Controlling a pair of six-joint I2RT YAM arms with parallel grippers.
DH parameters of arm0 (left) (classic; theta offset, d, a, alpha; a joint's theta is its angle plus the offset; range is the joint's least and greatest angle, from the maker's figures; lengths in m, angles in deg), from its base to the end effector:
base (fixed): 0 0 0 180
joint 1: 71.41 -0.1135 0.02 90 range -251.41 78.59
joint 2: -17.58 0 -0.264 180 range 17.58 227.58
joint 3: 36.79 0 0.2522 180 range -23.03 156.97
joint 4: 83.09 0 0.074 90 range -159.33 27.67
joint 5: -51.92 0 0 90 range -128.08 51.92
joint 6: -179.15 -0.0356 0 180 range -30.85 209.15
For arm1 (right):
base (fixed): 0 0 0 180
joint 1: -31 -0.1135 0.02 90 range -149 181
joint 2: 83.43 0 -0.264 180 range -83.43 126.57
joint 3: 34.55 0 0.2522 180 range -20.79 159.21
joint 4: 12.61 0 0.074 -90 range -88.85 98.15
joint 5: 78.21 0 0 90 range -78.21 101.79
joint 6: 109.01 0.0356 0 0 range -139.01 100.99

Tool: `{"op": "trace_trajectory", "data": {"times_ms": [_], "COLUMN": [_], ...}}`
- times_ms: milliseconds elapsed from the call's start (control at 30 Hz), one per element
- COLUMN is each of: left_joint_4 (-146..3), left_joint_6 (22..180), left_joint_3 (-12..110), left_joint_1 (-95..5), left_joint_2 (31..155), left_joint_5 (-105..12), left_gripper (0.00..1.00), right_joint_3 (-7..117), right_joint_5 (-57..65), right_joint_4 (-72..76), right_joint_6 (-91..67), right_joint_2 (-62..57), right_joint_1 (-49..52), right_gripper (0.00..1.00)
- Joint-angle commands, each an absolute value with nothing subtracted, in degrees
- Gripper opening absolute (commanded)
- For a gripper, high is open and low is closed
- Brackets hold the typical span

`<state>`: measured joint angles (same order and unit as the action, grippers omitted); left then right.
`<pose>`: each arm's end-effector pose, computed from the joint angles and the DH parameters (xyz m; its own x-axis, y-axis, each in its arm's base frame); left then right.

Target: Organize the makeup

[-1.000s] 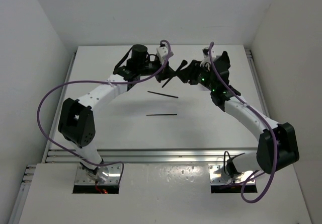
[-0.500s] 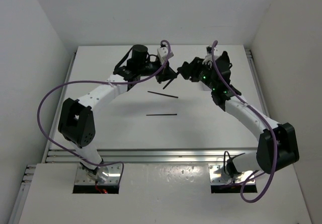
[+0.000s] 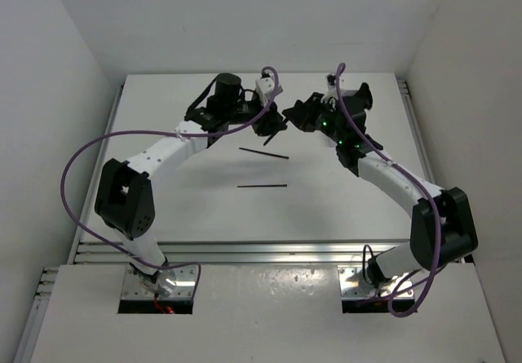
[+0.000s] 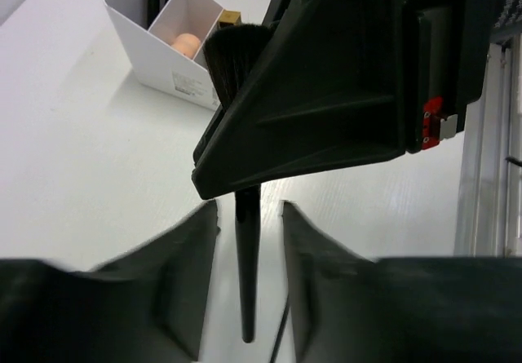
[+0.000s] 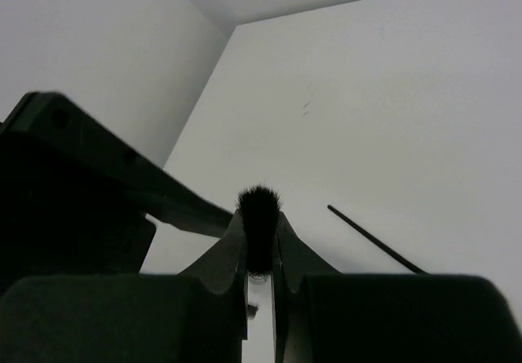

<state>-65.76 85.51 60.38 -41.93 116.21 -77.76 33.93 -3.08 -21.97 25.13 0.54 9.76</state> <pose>0.3438 -0.2204 0.3354 -0.2224 0.1818 -0.9579 0.9209 0.3617 -0.1451 0.3165 0.1328 0.2971 -0.4809 0.5352 -0.6945 -0.3526 0.6071 0.7121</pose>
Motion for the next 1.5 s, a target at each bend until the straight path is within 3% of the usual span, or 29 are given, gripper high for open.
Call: {"op": "trace_trajectory", "data": {"times_ms": [0, 33, 100, 267, 400, 600, 1000, 1133, 1400, 1467], "left_joint_4": [-64.94, -63.46, -62.04, -57.48, -54.05, -52.9, -48.16, -41.92, -24.9, -20.92], "left_joint_6": [84.93, 84.23, 81.68, 74.84, 63.78, 60.23, 54.7, 48.47, 33.62, 30.97], "left_joint_3": [62.75, 62.75, 62.75, 62.75, 58.8, 54.4, 52.11, 53.16, 61.32, 66.51], "left_joint_1": [-40.65, -40.65, -41.17, -42.32, -42.32, -42.32, -42.84, -42.84, -40.91, -40.29], "left_joint_2": [115.84, 115.84, 115.84, 115.84, 113.83, 112.06, 114.69, 116.46, 125.41, 129.52], "left_joint_5": [-75.52, -75.0, -72.73, -64.45, -62.33, -59.0, -62.77, -67.51, -71.39, -71.91], "left_gripper": [0.48, 0.69, 0.86, 0.97, 0.97, 0.97, 0.96, 0.91, 0.68, 0.68], "right_joint_3": [36.25, 36.77, 37.65, 46.16, 51.98, 57.95, 57.0, 53.32, 50.23, 50.58], "right_joint_5": [-1.58, -0.44, 1.5, 6.32, 8.8, 6.44, 7.66, 6.61, 8.98, 9.24], "right_joint_4": [-23.03, -22.33, -20.4, -15.73, -19.15, -25.56, -31.37, -30.14, -20.5, -15.58], "right_joint_6": [20.31, 16.28, 10.39, -4.4, -11.7, -9.08, -10.39, -8.29, -9.07, -9.52], "right_joint_2": [0.16, 0.16, 0.24, 4.1, 10.51, 20.72, 29.42, 27.59, 19.41, 15.9], "right_joint_1": [9.46, 9.64, 10.51, 17.0, 23.5, 29.32, 30.65, 30.73, 30.73, 30.65], "right_gripper": [0.0, 0.0, 0.0, 0.0, 0.0, 0.0, 0.0, 0.36, 0.69, 0.75]}}
